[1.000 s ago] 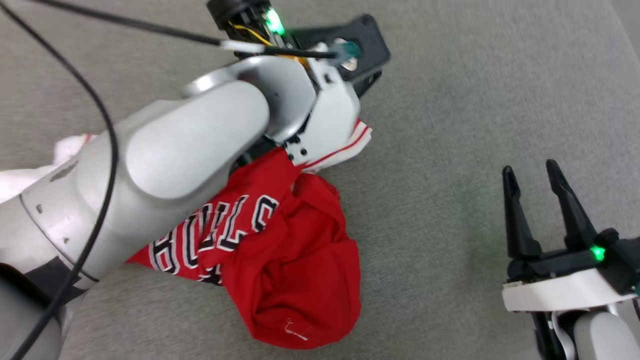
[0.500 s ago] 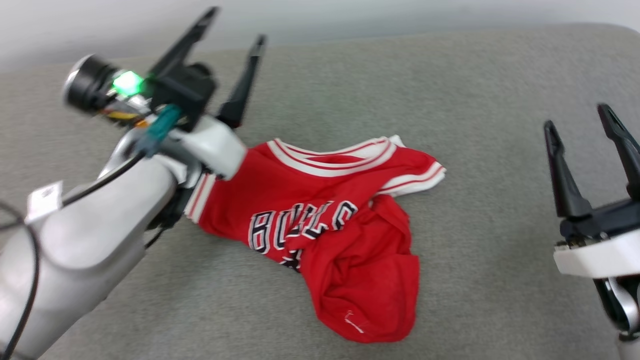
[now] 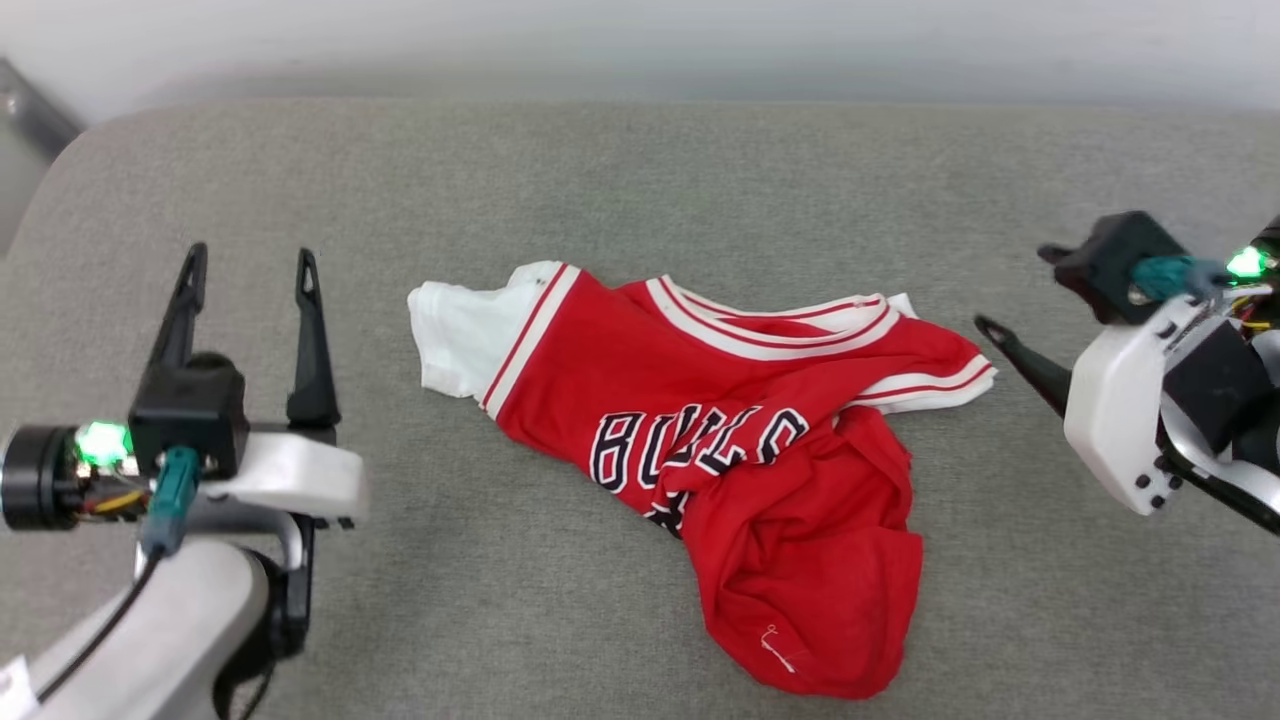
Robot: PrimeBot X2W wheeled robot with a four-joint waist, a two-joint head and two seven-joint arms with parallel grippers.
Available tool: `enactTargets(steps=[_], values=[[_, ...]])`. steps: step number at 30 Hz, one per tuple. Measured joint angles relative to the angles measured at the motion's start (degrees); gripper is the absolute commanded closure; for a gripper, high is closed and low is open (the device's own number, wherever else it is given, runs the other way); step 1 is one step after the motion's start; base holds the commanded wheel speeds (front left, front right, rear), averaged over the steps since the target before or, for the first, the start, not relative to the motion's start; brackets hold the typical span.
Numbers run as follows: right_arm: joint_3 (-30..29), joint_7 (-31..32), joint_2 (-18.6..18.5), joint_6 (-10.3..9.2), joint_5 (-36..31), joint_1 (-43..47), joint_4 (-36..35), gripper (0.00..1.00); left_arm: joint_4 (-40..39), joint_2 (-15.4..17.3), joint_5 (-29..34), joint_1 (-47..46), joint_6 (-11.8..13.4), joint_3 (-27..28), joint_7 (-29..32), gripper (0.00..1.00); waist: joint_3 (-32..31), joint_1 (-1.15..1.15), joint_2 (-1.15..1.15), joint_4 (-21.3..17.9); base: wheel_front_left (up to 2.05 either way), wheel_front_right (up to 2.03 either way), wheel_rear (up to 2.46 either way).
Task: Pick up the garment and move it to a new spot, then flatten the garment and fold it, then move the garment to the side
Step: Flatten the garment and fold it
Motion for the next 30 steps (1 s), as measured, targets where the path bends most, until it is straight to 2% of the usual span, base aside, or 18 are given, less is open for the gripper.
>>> enactTargets(steps=[2,3,7,10,18,23,24,25,27,30], values=[[5.4,5.9,-3.0,0.0,3.9,-3.8,0.4,0.0,-1.8,-1.2,1.5,3.2,1.1,2.8,0.0,0.0,0.6,0.0,0.0,0.7,0.0,0.0,0.0],[10.8,11.2,-5.5,0.0,7.3,-7.2,0.7,0.0,-3.1,-2.8,3.0,6.5,1.6,5.1,-0.1,0.0,1.3,0.0,0.0,1.4,0.0,0.0,0.0],[20.0,18.4,-7.8,0.0,11.4,-14.7,1.7,0.0,-4.6,-6.2,6.3,11.8,1.5,10.1,-0.2,0.0,3.4,0.0,0.0,2.6,0.0,0.0,0.0],[25.7,22.2,-8.8,0.0,13.3,-19.1,2.9,0.0,-5.0,-9.3,8.9,14.9,0.0,13.0,-0.2,0.0,5.3,0.0,0.0,3.6,0.0,0.0,0.0],[34.4,24.0,-9.1,0.0,17.6,-26.5,10.3,0.0,-4.1,-17.7,15.0,17.4,-6.4,19.6,-0.2,0.0,11.5,0.0,0.0,6.7,0.0,0.0,0.0],[36.5,23.6,-9.6,0.04,19.1,-27.9,11.7,0.0,-2.9,-21.5,18.2,17.4,-10.1,23.2,-0.2,0.0,14.3,0.0,0.0,8.7,0.0,0.0,0.0],[36.7,23.0,-9.8,0.04,19.3,-28.0,11.7,0.43,-2.7,-22.2,18.9,17.4,-10.7,23.9,-0.2,0.0,14.6,0.0,0.0,9.0,0.0,0.0,0.0],[36.8,22.0,-9.9,0.05,19.4,-28.2,11.8,1.0,-2.5,-22.8,19.5,17.6,-11.3,24.6,-0.2,0.0,14.8,0.0,0.0,9.2,0.0,0.0,0.0],[37.0,21.3,-9.9,0.05,19.5,-28.2,11.9,1.0,-2.3,-23.2,20.1,17.9,-11.8,25.1,-0.2,0.0,14.7,0.0,0.0,9.2,0.0,0.0,0.0],[37.9,15.8,-9.2,0.01,20.8,-28.6,13.0,1.0,-1.2,-25.0,21.7,19.6,-13.9,27.4,-0.2,0.0,13.4,0.0,0.0,8.4,0.0,0.0,0.0]])
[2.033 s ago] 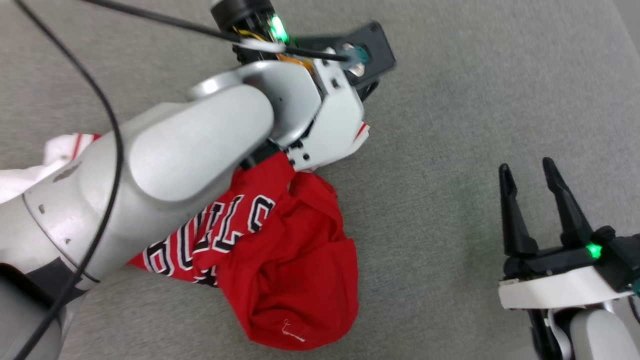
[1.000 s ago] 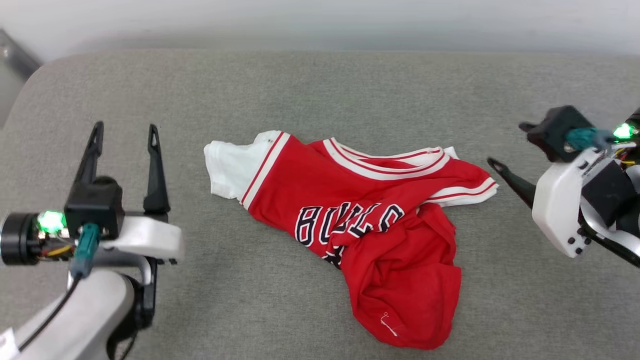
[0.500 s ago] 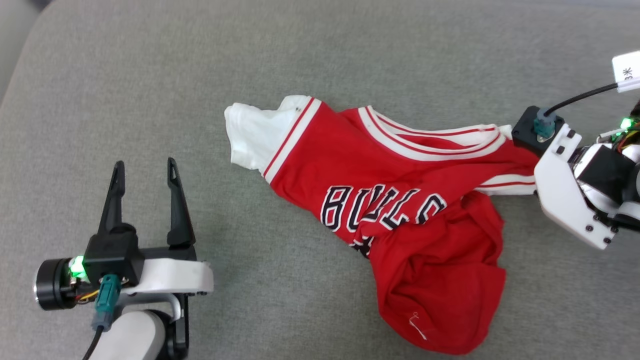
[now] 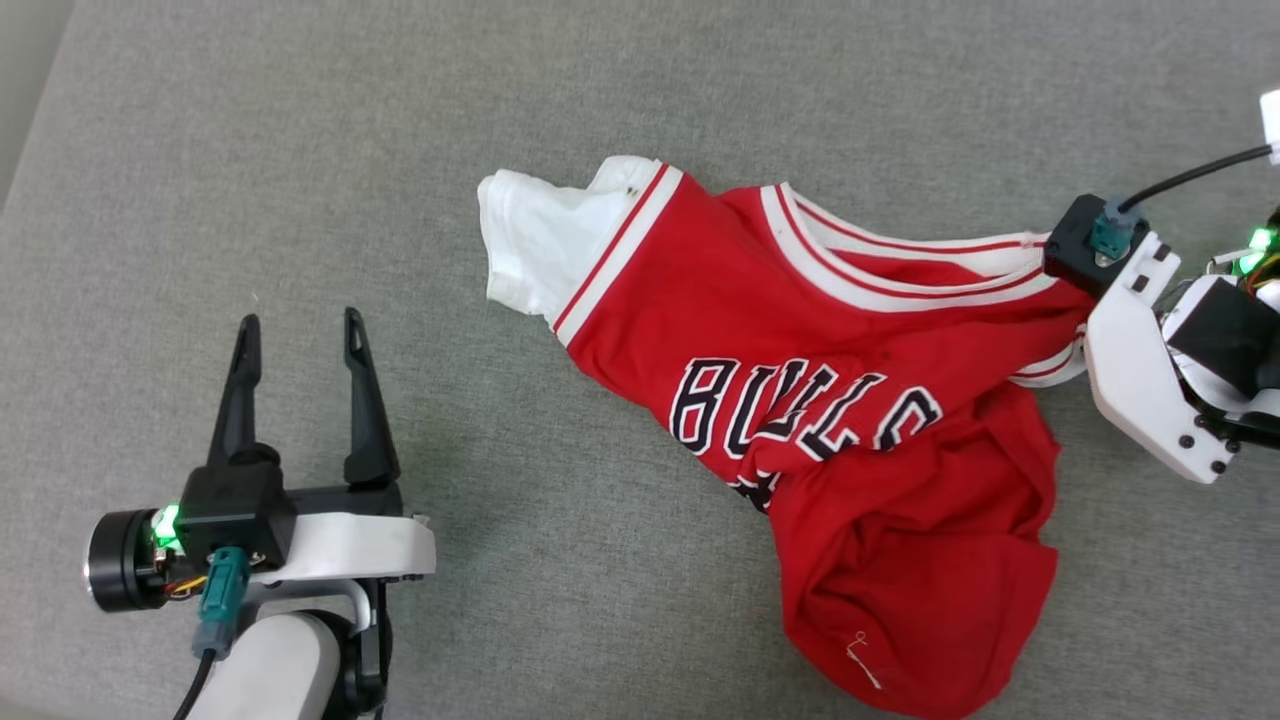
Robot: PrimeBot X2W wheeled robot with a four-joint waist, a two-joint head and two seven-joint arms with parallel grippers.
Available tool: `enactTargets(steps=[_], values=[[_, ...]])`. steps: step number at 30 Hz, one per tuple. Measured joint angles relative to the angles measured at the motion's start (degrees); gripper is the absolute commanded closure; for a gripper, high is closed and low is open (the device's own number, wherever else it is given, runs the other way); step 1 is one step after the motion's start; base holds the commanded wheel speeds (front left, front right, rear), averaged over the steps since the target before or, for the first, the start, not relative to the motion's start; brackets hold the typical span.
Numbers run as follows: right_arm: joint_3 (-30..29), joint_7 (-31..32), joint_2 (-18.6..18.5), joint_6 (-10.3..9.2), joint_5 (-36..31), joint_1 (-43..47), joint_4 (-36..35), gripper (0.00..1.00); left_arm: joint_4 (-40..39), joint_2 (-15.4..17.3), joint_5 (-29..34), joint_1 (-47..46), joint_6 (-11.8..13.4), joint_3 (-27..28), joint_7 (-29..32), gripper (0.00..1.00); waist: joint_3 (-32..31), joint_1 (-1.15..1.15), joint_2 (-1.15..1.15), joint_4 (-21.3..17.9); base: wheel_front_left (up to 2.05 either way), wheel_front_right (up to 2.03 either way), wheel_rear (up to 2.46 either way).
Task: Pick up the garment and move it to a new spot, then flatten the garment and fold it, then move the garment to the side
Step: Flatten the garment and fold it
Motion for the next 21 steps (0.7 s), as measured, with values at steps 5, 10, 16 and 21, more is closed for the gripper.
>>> enactTargets(steps=[5,10,16,21], values=[[-0.4,-6.6,-1.8,0.0,2.5,-1.4,-1.9,1.0,0.5,-1.6,1.7,2.6,-1.8,2.7,0.0,0.0,-3.0,0.0,0.0,-1.6,0.0,0.0,0.0],[-1.8,-8.7,-8.2,0.0,5.3,-2.5,-7.8,1.0,1.0,-2.9,2.8,5.1,-3.4,4.7,0.0,0.0,-6.1,0.0,0.0,-3.6,0.0,0.0,0.0],[-3.9,-5.3,-17.8,0.0,8.4,-0.2,-12.4,1.0,0.7,-4.1,4.1,7.0,-4.9,6.5,0.0,0.0,-8.3,0.0,0.0,-5.1,0.0,0.0,0.0],[-3.8,-3.3,-18.9,0.0,11.3,6.8,-7.6,1.0,1.0,-5.2,5.2,7.0,-6.7,6.9,0.0,0.0,-7.4,0.0,0.0,-4.8,0.0,0.0,0.0]])
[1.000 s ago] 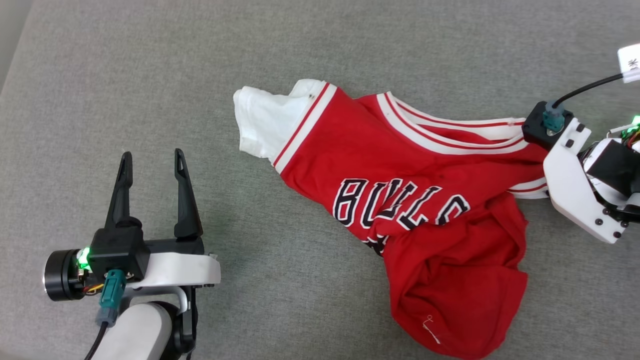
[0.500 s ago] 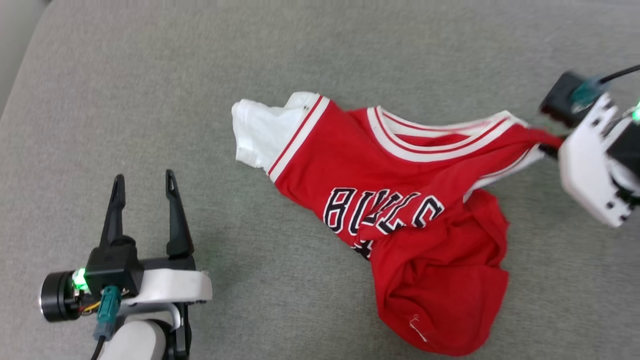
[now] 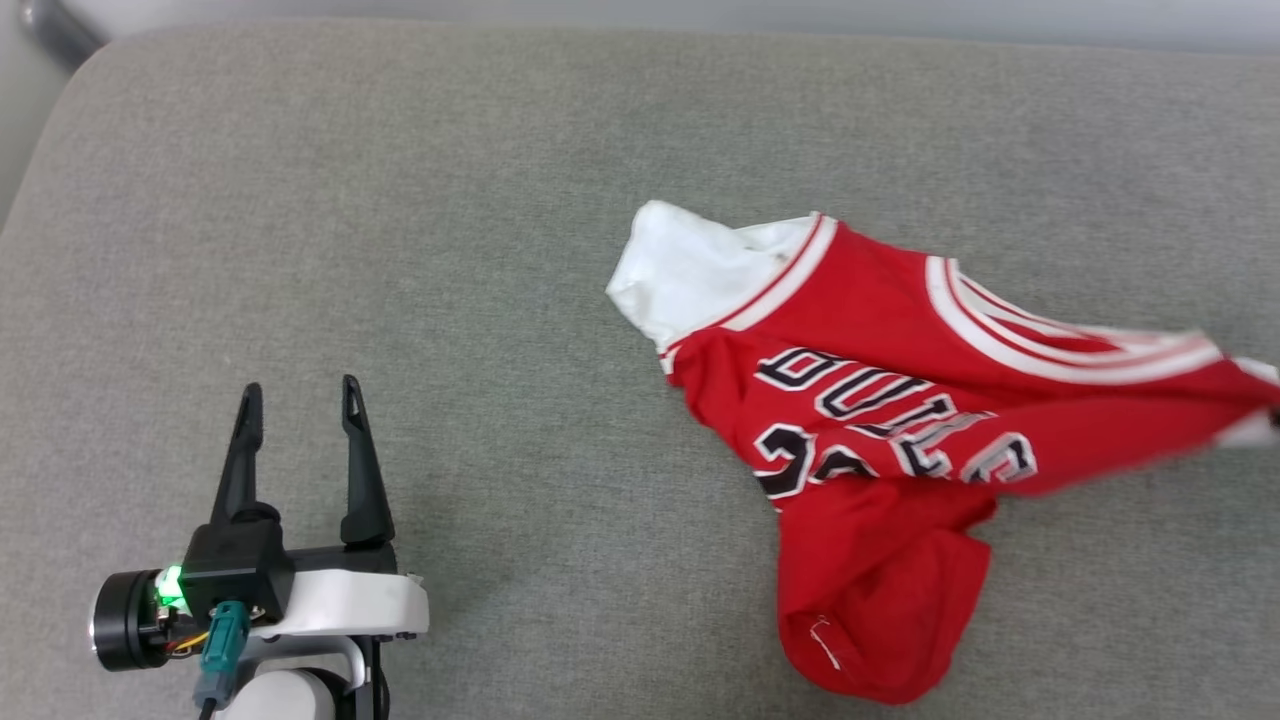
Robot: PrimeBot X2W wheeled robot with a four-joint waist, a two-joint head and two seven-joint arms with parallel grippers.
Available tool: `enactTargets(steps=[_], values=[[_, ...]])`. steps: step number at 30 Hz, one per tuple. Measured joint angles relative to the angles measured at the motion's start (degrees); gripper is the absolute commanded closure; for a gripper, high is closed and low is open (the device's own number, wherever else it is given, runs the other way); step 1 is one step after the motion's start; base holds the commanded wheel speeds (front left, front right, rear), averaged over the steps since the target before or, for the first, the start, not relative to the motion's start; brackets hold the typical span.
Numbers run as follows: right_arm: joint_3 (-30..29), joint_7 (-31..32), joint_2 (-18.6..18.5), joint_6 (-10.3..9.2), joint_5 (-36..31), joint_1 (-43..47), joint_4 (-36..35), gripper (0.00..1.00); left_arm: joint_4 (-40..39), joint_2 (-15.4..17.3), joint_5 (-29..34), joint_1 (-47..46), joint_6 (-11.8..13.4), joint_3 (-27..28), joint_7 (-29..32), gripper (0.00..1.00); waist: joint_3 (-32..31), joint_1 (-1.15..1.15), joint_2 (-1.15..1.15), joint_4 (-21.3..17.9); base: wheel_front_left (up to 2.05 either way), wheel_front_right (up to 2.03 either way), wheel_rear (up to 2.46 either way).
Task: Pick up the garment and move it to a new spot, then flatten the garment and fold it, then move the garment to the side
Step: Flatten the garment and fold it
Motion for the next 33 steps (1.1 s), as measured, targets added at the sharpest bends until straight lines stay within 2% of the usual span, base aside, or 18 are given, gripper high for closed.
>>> enactTargets(steps=[3,5,9,11,12,13,15,20,26,28,29,33], values=[[0.4,-0.2,0.9,-0.01,0.9,3.7,3.2,1.0,0.3,-0.6,0.3,-0.1,-0.6,0.1,0.0,0.0,0.4,0.0,0.0,0.5,0.0,0.0,0.0],[0.9,-2.0,3.9,-0.01,1.5,9.5,8.1,1.0,1.0,-1.1,0.7,-0.1,-1.5,0.4,0.0,0.0,0.8,0.0,0.0,1.4,0.0,0.0,0.0],[-0.2,-4.3,5.6,-0.02,2.0,11.9,11.2,1.0,1.9,-1.0,1.0,-0.1,-2.1,1.5,0.0,0.0,0.3,0.0,0.0,1.7,0.0,0.0,0.0],[-1.8,-7.7,7.3,-0.03,1.4,13.2,13.0,1.0,2.6,-0.9,1.3,0.3,-2.2,2.4,0.0,0.0,-1.0,0.0,0.0,1.2,0.0,0.0,0.0],[-2.4,-9.2,7.7,-0.03,0.8,13.6,13.2,0.59,2.8,-0.9,1.5,0.5,-2.3,2.5,0.0,0.0,-1.5,0.0,0.0,1.0,0.0,0.0,0.0],[-3.2,-10.7,8.3,-0.03,0.4,14.0,13.1,0.0,3.1,-0.8,1.5,0.7,-2.7,2.8,0.0,0.0,-2.2,0.0,0.0,0.8,0.0,0.0,0.0],[-5.1,-14.0,8.6,0.0,-0.2,14.6,12.4,0.0,3.9,0.1,1.5,1.0,-3.2,3.2,0.0,0.0,-3.6,0.0,0.0,0.3,0.0,0.0,0.0],[-10.2,-19.7,6.3,-0.01,-1.9,17.4,7.9,0.0,5.1,1.7,1.3,1.2,-4.5,4.0,0.0,0.0,-7.3,0.0,0.0,-1.7,0.0,0.0,0.0],[-21.5,-29.5,6.1,-0.01,-4.8,22.0,3.2,0.0,5.5,6.5,1.4,-3.1,-7.4,4.5,3.2,0.0,-10.1,0.0,0.0,-5.6,0.0,0.0,0.0],[-26.5,-33.5,7.8,-0.01,-6.7,24.7,3.1,0.0,5.6,8.0,1.5,-5.7,-8.9,3.9,5.5,0.0,-10.5,0.0,0.0,-6.8,0.0,0.0,0.0],[-26.5,-33.5,7.8,-0.01,-6.7,24.7,3.1,0.0,5.6,8.0,1.5,-5.7,-8.9,3.9,5.5,0.0,-10.5,0.0,0.0,-6.8,0.0,0.0,0.0],[-39.2,-41.4,15.6,-0.01,-12.6,30.7,4.2,0.0,6.4,10.9,2.0,-12.1,-11.9,2.9,10.1,0.0,-10.6,0.0,0.0,-8.8,0.0,0.0,0.0]])
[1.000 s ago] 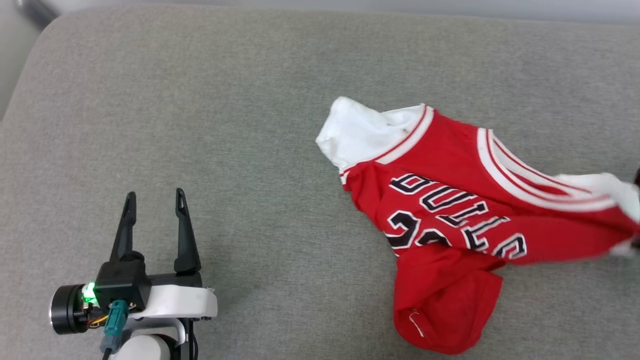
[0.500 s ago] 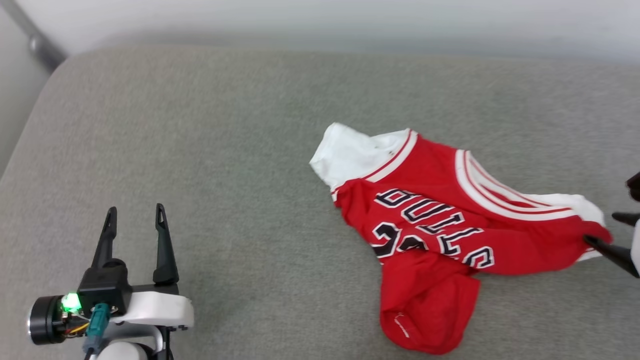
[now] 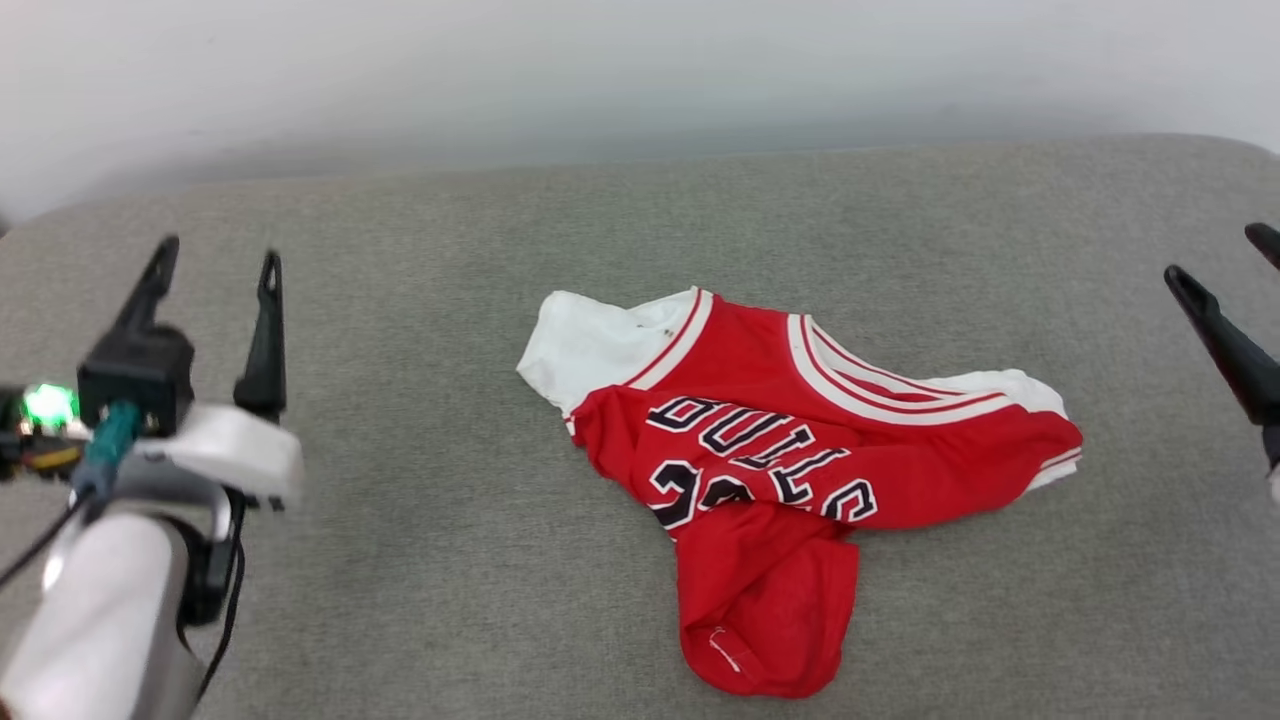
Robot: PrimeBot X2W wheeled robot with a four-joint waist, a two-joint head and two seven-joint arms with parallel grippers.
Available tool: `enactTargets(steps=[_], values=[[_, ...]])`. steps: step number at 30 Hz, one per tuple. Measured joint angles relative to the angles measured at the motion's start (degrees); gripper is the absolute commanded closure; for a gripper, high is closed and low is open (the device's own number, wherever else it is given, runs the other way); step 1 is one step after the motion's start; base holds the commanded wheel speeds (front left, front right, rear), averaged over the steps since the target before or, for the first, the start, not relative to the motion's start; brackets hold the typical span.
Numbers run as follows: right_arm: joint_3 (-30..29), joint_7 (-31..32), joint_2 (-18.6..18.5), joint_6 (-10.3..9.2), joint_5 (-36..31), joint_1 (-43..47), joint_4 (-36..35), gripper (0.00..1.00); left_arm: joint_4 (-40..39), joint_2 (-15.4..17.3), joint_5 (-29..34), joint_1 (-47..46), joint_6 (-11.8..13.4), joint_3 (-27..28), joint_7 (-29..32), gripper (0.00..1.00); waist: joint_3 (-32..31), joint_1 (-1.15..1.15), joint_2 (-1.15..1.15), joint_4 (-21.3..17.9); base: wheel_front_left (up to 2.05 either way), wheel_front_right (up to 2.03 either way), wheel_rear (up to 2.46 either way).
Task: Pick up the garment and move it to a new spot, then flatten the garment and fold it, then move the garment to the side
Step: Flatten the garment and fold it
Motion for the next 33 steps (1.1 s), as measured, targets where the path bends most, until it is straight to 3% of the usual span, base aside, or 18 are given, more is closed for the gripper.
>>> enactTargets(steps=[8,11,14,18,22,33], values=[[-23.2,-5.9,23.7,0.0,-17.1,15.9,-6.8,0.0,4.5,3.3,-0.2,-14.8,-8.0,-3.7,9.2,0.0,2.2,0.0,0.0,-2.7,0.0,0.0,0.0],[-26.8,-5.6,31.4,0.0,-22.3,20.8,-11.6,0.0,6.5,3.8,-0.7,-20.2,-10.8,-5.8,13.8,0.0,3.4,0.0,0.0,-3.5,0.0,0.0,0.0],[-27.5,-5.0,36.6,0.0,-24.8,24.3,-15.0,0.0,8.9,3.7,-2.1,-25.1,-13.0,-9.1,20.0,0.0,4.7,0.0,0.0,-4.1,0.0,0.0,0.0],[-27.8,-5.8,40.4,0.0,-26.0,26.6,-17.7,0.0,11.8,3.6,-6.4,-32.1,-14.1,-15.1,30.2,0.0,6.6,0.01,0.0,-4.8,0.0,0.0,0.0],[-27.9,-6.8,42.7,0.0,-26.5,27.5,-19.1,0.0,12.9,4.3,-13.9,-39.2,-14.2,-24.4,40.0,0.0,8.7,0.0,0.0,-5.4,0.0,0.0,0.0],[-26.0,-9.4,44.4,0.0,-28.1,25.7,-19.3,0.0,15.3,7.8,-29.6,-56.0,-14.2,-45.4,61.4,0.0,16.1,0.01,0.0,-8.2,0.0,0.0,0.0]])
